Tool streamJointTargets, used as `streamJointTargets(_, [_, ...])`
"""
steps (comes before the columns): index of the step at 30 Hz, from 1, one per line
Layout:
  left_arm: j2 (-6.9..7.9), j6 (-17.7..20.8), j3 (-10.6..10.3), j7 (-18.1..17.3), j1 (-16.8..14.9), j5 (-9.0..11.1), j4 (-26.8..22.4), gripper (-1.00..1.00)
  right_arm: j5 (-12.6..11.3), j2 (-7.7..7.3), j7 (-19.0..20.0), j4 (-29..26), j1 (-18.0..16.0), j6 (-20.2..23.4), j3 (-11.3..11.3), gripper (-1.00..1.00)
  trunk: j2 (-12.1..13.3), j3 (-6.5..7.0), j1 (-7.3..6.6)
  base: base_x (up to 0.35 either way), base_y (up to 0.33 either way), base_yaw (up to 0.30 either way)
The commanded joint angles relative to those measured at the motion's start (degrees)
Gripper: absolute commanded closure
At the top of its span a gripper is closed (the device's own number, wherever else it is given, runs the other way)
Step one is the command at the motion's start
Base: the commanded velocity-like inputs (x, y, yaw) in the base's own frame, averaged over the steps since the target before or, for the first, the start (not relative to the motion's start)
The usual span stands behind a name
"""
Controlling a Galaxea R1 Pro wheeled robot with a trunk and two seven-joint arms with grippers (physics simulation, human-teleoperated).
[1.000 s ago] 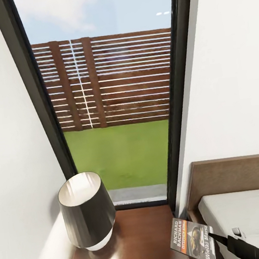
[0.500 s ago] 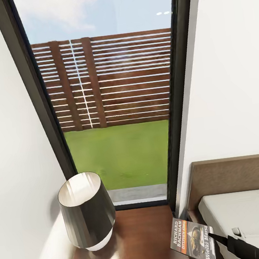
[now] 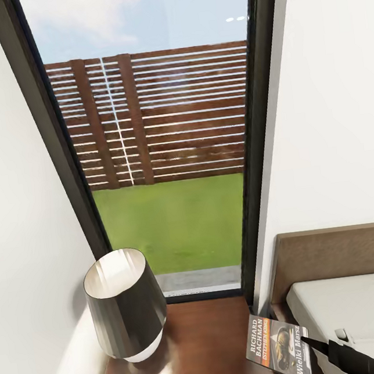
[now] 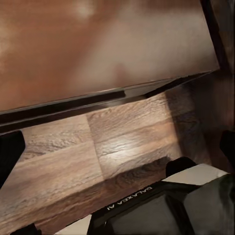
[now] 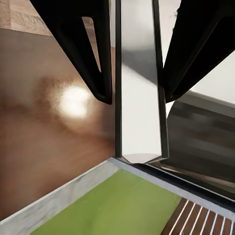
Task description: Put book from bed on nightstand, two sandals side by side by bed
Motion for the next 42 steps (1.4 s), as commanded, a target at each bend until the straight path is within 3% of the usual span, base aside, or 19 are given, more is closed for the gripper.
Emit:
streamJointTargets(1, [0.32,-0.22,-0.42,-2.59,-0.08,0.6,0.02,-1.0,-0.29,-0.01,0.26,0.19,-0.1,0.48,-0.01,1.0,-0.05,-0.07,0.0,0.0,0.0,0.0])
streamJointTargets(6, [2.25,0.65,-0.21,-22.11,-2.44,1.6,-1.36,-1.0,-0.06,-0.01,0.26,0.19,-0.11,0.48,-0.01,1.0,-0.05,-0.07,0.0,0.0,0.0,0.0])
streamJointTargets(9, [2.58,9.5,-0.2,-28.87,-6.69,2.21,-3.81,-1.0,0.03,-0.01,0.24,0.19,-0.1,0.48,-0.01,1.0,-0.05,-0.07,0.0,0.0,0.0,0.0])
streamJointTargets(11, [3.73,15.26,-0.16,-31.24,-9.28,2.51,-6.76,-1.0,0.05,-0.01,0.24,0.19,-0.1,0.48,-0.01,1.0,-0.05,-0.07,0.0,0.0,0.0,0.0])
streamJointTargets(13, [5.19,17.47,0.04,-32.16,-10.81,2.94,-9.46,-1.0,0.06,-0.01,0.25,0.19,-0.1,0.48,-0.01,1.0,-0.05,-0.07,0.0,0.0,0.0,0.0])
streamJointTargets(14, [6.63,18.69,0.85,-32.67,-11.67,4.15,-12.03,-1.0,0.06,-0.01,0.26,0.19,-0.1,0.48,-0.01,1.0,-0.05,-0.07,0.0,0.0,0.0,0.0])
streamJointTargets(15, [8.21,20.66,2.71,-33.3,-12.24,6.88,-14.65,-1.0,0.06,-0.01,0.26,0.19,-0.1,0.48,-0.01,1.0,-0.05,-0.07,0.0,0.0,0.0,0.0])
streamJointTargets(16, [8.9,22.19,3.49,-34.07,-12.38,8.15,-15.63,-1.0,0.06,-0.01,0.26,0.19,-0.11,0.51,-0.01,1.0,-0.05,-0.07,0.0,0.0,0.0,0.0])
streamJointTargets(20, [10.41,26.11,4.67,-38.61,-12.59,10.19,-17.53,-1.0,0.07,-0.01,0.2,0.19,-0.1,0.55,0.03,1.0,-0.05,-0.07,0.0,0.0,0.0,0.0])
streamJointTargets(26, [10.24,27.08,4.85,-40.44,-12.63,10.65,-17.9,-1.0,-0.02,0.66,0.26,0.04,-0.1,0.83,0.23,1.0,-0.05,-0.07,0.0,0.0,0.0,0.0])
streamJointTargets(30, [10.09,27.28,4.72,-40.6,-12.63,10.83,-17.92,-1.0,-0.33,7.57,-0.94,-0.57,-0.23,1.71,0.01,1.0,-0.05,-0.07,0.0,0.0,0.0,0.0])
streamJointTargets(31, [10.04,27.29,4.68,-40.56,-12.63,10.85,-17.92,-1.0,-0.42,9.87,-4.28,-1.02,-0.36,2.92,0.0,1.0,-0.05,-0.07,0.0,0.0,0.0,0.0])
streamJointTargets(33, [9.92,27.3,4.66,-40.55,-12.63,10.86,-17.92,-1.0,-0.49,11.57,-8.57,-1.93,-0.5,5.2,-0.04,1.0,-0.05,-0.07,0.0,0.0,0.0,0.0])
streamJointTargets(35, [9.55,27.3,4.65,-40.52,-12.63,10.87,-17.92,-1.0,-0.57,12.94,-14.66,-4.32,-0.62,9.58,-0.13,1.0,-0.05,-0.07,0.0,0.0,0.0,0.0])
streamJointTargets(37, [9.16,27.3,4.65,-40.43,-12.63,10.87,-17.82,-1.0,-0.69,13.58,-17.68,-7.28,-0.66,12.86,-0.16,1.0,-0.05,-0.07,0.0,0.0,0.0,0.0])
streamJointTargets(40, [8.53,27.25,4.65,-40.22,-12.63,10.87,-17.61,-1.0,-1.48,14.08,-19.85,-12.5,-0.7,16.45,-0.2,1.0,-0.05,-0.07,0.0,0.0,0.0,0.0])
streamJointTargets(42, [8.3,27.23,4.65,-40.14,-12.63,10.87,-17.53,-1.0,-3.71,14.22,-20.48,-14.98,-0.7,17.6,-0.24,1.0,-0.05,-0.07,0.0,0.0,0.0,0.0])
